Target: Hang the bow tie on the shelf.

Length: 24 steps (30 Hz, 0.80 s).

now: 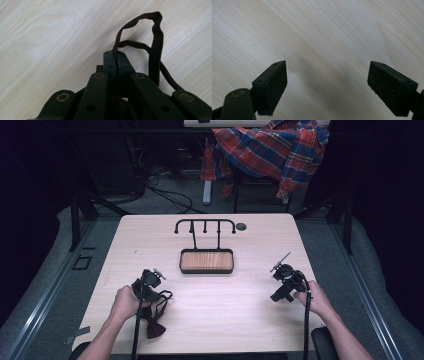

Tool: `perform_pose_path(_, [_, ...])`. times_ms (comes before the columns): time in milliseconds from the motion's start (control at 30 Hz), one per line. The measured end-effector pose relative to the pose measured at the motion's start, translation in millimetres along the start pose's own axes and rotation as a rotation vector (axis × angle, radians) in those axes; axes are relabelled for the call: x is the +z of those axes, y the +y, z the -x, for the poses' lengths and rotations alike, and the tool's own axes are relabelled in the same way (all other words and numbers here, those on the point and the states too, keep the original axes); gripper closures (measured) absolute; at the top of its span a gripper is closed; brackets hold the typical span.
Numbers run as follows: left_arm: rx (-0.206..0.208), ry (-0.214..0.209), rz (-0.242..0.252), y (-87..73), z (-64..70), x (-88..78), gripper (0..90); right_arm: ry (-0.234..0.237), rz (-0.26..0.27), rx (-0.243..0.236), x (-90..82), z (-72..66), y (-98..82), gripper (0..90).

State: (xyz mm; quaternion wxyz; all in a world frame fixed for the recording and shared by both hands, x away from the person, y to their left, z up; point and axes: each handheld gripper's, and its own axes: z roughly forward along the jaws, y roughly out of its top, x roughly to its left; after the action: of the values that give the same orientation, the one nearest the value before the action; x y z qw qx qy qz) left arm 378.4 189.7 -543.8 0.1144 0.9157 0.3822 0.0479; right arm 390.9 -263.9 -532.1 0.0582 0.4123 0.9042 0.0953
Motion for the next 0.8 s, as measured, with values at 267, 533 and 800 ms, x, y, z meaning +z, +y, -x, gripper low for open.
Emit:
perform_pose_path(267, [0.004,0.013,0.029,-1.1,-0.1,-7.1,88.7,0.001,-0.005,0.0,-0.3,0.5,-0.3,15.9])
perform_pose_path(533, [-0.007,0.054,0.133,-5.5,0.8,-27.9,89.0,0.002,-0.019,-0.006,-0.4,0.3,0.0,15.9])
perform_pose_path(800, [-0.049,0.073,0.232,-11.1,-2.5,-47.9,89.1,0.003,-0.016,-0.004,0.6,0.1,-0.2,15.9])
